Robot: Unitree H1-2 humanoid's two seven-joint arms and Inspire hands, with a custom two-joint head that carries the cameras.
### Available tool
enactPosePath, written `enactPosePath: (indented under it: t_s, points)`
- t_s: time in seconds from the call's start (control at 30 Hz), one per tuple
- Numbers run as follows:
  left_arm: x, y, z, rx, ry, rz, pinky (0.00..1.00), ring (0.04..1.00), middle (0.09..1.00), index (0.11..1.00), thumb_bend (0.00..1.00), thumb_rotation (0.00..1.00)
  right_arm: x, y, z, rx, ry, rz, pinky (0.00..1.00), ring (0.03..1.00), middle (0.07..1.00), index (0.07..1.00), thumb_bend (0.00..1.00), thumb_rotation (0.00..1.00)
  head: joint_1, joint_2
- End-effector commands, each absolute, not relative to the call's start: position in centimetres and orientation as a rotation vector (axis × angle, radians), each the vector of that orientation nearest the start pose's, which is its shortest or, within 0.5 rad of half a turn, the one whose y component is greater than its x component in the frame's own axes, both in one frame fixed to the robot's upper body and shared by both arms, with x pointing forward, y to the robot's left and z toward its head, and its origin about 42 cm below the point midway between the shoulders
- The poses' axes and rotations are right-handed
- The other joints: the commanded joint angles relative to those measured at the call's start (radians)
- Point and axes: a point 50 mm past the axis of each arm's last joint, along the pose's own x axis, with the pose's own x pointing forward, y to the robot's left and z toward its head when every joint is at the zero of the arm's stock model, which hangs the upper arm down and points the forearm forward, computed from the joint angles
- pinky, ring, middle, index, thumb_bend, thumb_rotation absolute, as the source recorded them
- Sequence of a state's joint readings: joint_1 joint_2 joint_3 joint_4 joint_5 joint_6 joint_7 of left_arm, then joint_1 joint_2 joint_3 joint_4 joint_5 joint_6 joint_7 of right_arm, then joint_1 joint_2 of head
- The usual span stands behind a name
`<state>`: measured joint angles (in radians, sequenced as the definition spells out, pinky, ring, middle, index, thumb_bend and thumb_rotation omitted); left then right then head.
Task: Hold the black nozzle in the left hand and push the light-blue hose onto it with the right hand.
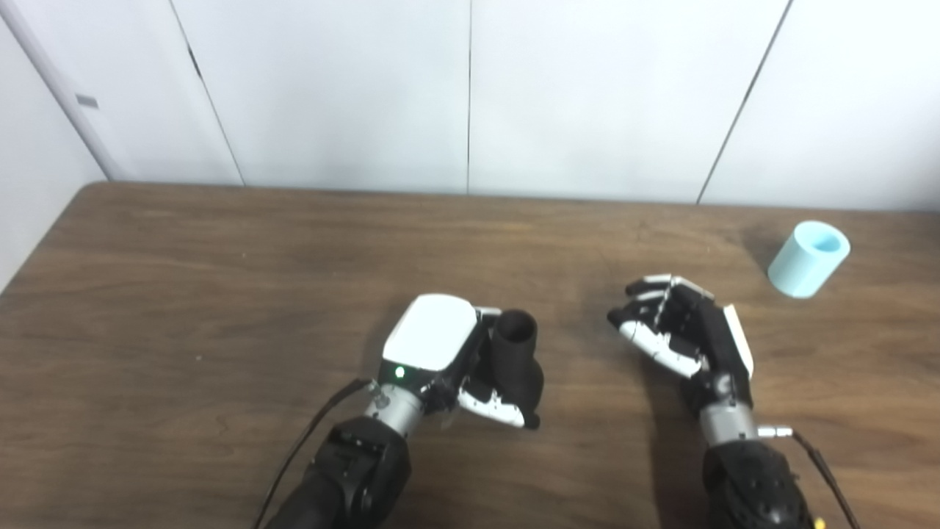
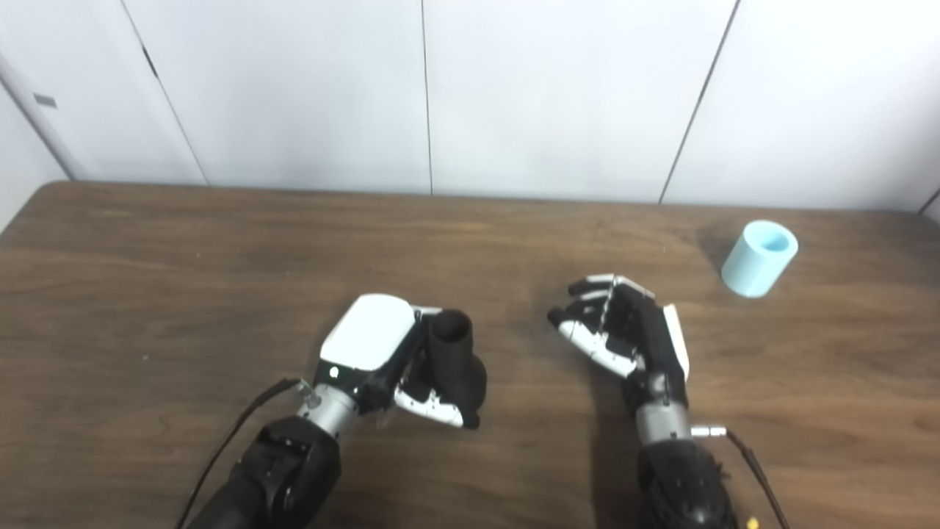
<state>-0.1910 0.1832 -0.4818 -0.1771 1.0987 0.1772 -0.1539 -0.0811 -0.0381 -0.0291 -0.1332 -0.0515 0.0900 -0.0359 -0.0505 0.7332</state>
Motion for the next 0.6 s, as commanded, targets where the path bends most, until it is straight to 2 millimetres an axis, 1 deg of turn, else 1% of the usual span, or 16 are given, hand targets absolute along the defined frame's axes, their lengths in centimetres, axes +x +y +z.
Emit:
enactPosePath:
  t_s: [0.0,0.03,0.07,0.1,0.13,0.17,0.2,0.27,0.3,0.37,0.4,0.43,0.47,0.53,0.57]
  points:
    - [30.4,13.1,16.3,1.301,-0.337,-0.339,0.45,0.467,0.483,0.486,0.51,0.0,31.5,-23.4,17.9,-0.121,-0.228,-0.038,0.36,0.409,0.445,0.494,0.48,0.16,-0.012,0.002]
    - [30.4,13.2,16.3,1.302,-0.336,-0.341,0.45,0.467,0.484,0.485,0.51,0.0,31.6,-23.7,18.3,-0.137,-0.231,-0.035,0.37,0.42,0.461,0.495,0.48,0.16,-0.031,0.005]
    - [30.4,13.4,16.4,1.303,-0.334,-0.344,0.46,0.467,0.486,0.485,0.51,0.0,31.8,-24.0,18.8,-0.153,-0.236,-0.035,0.38,0.43,0.473,0.496,0.48,0.16,-0.065,0.005]
    - [30.4,13.5,16.4,1.304,-0.332,-0.346,0.47,0.467,0.491,0.483,0.51,0.0,31.9,-24.3,19.2,-0.159,-0.238,-0.036,0.4,0.436,0.478,0.497,0.49,0.16,-0.065,0.005]
    - [30.5,13.7,16.5,1.306,-0.331,-0.348,0.48,0.467,0.491,0.483,0.51,0.0,32.1,-24.4,19.7,-0.162,-0.239,-0.037,0.41,0.442,0.484,0.497,0.49,0.16,-0.104,0.004]
    - [30.5,13.9,16.5,1.307,-0.331,-0.35,0.48,0.467,0.482,0.486,0.51,0.0,32.2,-24.6,20.0,-0.166,-0.239,-0.038,0.42,0.451,0.498,0.497,0.49,0.15,-0.104,0.004]
    - [30.5,14.2,16.6,1.308,-0.323,-0.353,0.49,0.467,0.481,0.486,0.51,0.0,32.4,-24.9,20.5,-0.179,-0.244,-0.033,0.42,0.459,0.507,0.498,0.49,0.15,-0.14,0.002]
    - [30.5,14.7,16.8,1.304,-0.317,-0.353,0.5,0.468,0.488,0.485,0.51,0.0,32.7,-25.3,21.3,-0.216,-0.26,-0.025,0.44,0.494,0.552,0.498,0.49,0.16,-0.163,0.001]
    - [30.6,15.1,16.9,1.305,-0.317,-0.352,0.5,0.468,0.489,0.484,0.51,0.0,32.9,-25.6,21.8,-0.252,-0.275,-0.024,0.44,0.501,0.561,0.498,0.49,0.16,-0.185,-0.001]
    - [30.6,15.6,17.1,1.305,-0.313,-0.352,0.49,0.468,0.492,0.483,0.51,0.0,33.1,-26.0,22.6,-0.296,-0.29,-0.028,0.47,0.53,0.588,0.499,0.5,0.15,-0.209,-0.002]
    - [30.7,15.9,17.1,1.306,-0.309,-0.353,0.49,0.468,0.492,0.483,0.51,0.0,33.4,-26.6,23.0,-0.333,-0.297,-0.045,0.47,0.535,0.593,0.499,0.5,0.15,-0.233,-0.002]
    - [30.8,16.2,17.1,1.308,-0.306,-0.354,0.47,0.468,0.492,0.483,0.51,0.0,33.7,-27.1,23.5,-0.359,-0.309,-0.061,0.49,0.552,0.603,0.629,0.56,0.21,-0.264,-0.005]
    - [30.8,16.4,17.1,1.308,-0.304,-0.355,0.46,0.467,0.492,0.483,0.51,0.0,33.8,-27.5,23.7,-0.376,-0.318,-0.071,0.5,0.56,0.608,0.709,0.6,0.24,-0.264,-0.005]
    - [31.0,16.8,17.2,1.306,-0.306,-0.355,0.46,0.467,0.491,0.483,0.51,0.0,34.3,-28.3,24.4,-0.382,-0.333,-0.089,0.5,0.563,0.61,0.748,0.62,0.24,-0.302,-0.01]
    - [31.0,17.0,17.2,1.302,-0.311,-0.355,0.45,0.488,0.486,0.481,0.5,0.0,34.5,-28.7,25.1,-0.397,-0.345,-0.105,0.51,0.568,0.611,0.749,0.63,0.21,-0.312,-0.012]
